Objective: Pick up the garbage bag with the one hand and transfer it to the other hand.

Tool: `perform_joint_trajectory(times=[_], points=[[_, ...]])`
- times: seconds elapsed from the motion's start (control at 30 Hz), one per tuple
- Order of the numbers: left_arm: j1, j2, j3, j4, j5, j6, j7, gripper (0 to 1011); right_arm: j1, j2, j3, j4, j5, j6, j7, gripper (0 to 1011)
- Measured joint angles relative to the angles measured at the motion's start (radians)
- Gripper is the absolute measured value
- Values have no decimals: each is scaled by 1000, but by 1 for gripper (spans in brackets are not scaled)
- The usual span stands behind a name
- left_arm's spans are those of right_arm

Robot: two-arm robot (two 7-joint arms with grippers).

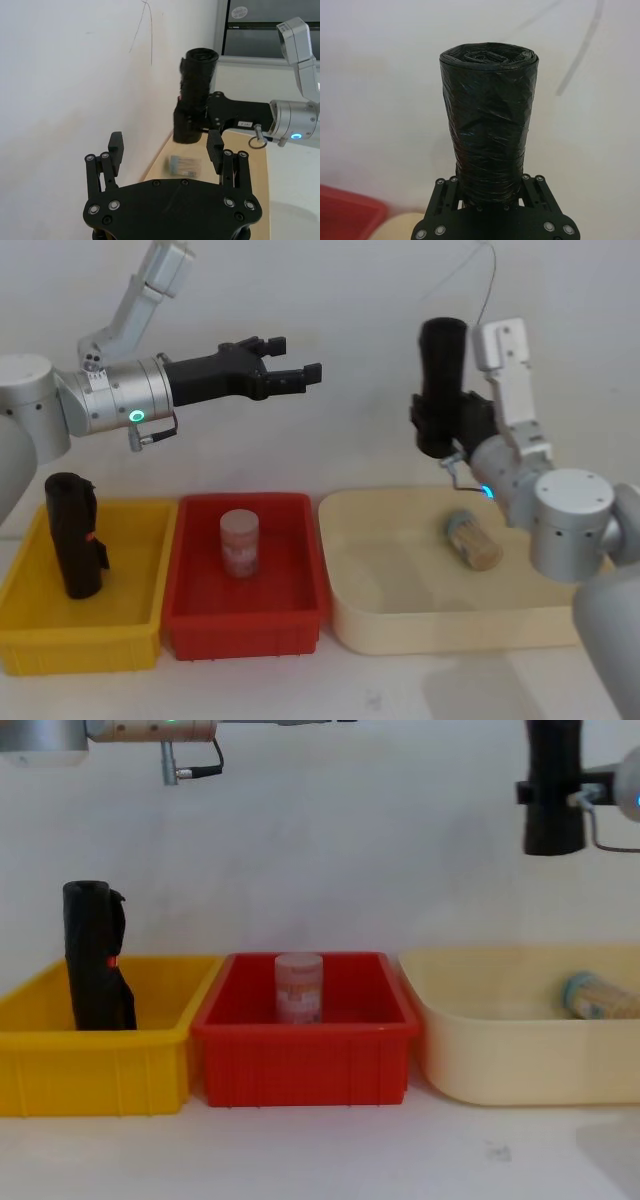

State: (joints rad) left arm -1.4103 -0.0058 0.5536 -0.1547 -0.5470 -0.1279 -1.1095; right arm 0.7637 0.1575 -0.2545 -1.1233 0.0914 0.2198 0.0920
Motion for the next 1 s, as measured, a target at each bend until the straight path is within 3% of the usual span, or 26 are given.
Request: perform_joint_trajectory(times=[0.47, 0.7, 0.77, 1.0], points=[[0, 0, 0, 0, 0, 0, 0, 1001, -75, 73, 31, -86, -13, 53, 9, 513], [0, 0, 0, 0, 0, 0, 0, 1001, -92, 90, 37, -103, -17, 66, 16, 704], [0, 0, 0, 0, 0, 0, 0, 1001, -96, 94, 38, -109, -17, 70, 18, 800], [0, 0, 0, 0, 0, 0, 0, 1001, -103, 101, 41, -116, -19, 75, 21, 964]])
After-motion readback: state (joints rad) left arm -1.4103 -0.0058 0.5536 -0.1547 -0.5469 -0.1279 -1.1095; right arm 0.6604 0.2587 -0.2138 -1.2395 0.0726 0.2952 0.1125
